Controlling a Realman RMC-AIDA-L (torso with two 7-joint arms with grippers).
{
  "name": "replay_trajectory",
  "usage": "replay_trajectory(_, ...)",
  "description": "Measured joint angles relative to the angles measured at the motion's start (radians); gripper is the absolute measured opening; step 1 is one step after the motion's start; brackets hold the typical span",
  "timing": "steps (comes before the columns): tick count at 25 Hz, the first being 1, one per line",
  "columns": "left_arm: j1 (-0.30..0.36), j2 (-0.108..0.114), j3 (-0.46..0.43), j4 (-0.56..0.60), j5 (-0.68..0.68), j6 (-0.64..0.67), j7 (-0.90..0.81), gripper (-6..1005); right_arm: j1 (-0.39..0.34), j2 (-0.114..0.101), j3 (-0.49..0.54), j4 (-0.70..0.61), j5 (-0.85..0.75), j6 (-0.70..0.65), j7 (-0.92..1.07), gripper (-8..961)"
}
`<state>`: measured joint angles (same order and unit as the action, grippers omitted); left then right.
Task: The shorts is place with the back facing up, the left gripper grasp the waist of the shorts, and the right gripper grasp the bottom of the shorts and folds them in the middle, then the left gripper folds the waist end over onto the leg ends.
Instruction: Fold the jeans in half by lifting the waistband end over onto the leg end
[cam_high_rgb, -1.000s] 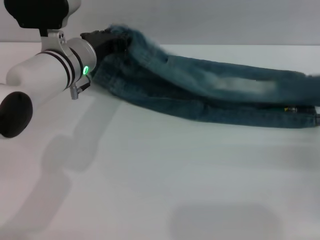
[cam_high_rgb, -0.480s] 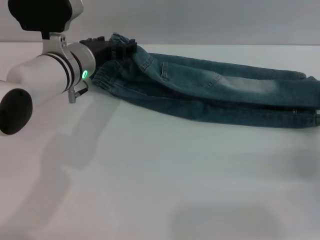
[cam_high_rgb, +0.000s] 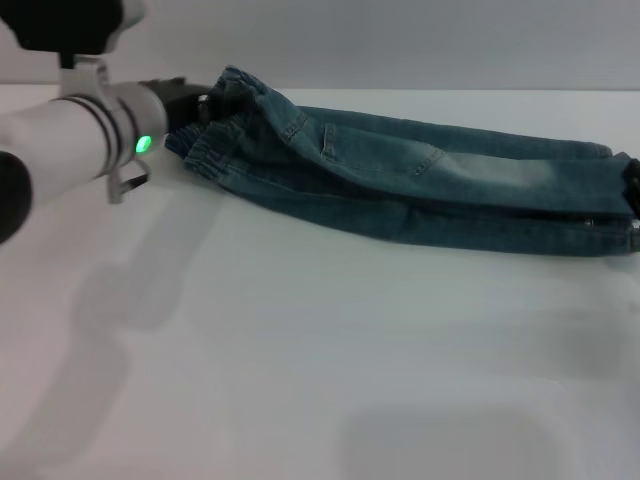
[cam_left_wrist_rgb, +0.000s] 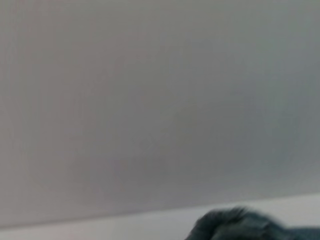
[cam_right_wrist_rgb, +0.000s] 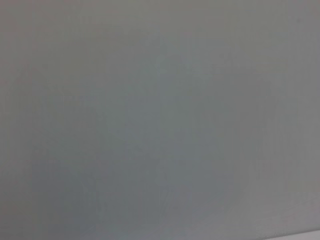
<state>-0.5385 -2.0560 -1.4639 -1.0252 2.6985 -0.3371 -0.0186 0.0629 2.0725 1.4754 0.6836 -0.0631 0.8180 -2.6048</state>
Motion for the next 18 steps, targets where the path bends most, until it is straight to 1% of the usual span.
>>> replay_trajectory(2,0.009,0.000,-0.050,-0.011,0.001,-0.075,0.024,825,-0.005,0.000,-0.015,0.001,0.000,0.009,0.002,577)
replay_trajectory(5,0.011,0.001,-0.082,0.000,0.001,-0.113,0.031,815,-0.009,0.000,-0.030,0.005,0.000,0.012,0.003,577)
replay_trajectory(11,-0.002,0.000,-0.096,0.048,0.001,-0.141,0.044,797,-0.006,-0.002,-0.043,0.009,0.000,0.012,0.003,576)
replay_trajectory(13,-0.023,0.000,-0.097,0.086,-0.001,-0.139,0.050,791,-0.005,-0.003,-0.048,0.011,0.000,0.013,0.004,576)
replay_trajectory(14,-0.045,-0.001,-0.097,0.119,-0.004,-0.137,0.052,788,-0.005,-0.003,-0.050,0.012,0.000,0.013,0.004,576)
replay_trajectory(15,-0.045,-0.001,-0.097,0.119,-0.004,-0.137,0.052,785,-0.005,-0.003,-0.052,0.012,0.000,0.013,0.004,576)
replay_trajectory(18,-0.082,-0.004,-0.094,0.173,-0.007,-0.118,0.052,776,-0.008,-0.003,-0.056,0.016,0.000,0.013,0.006,576)
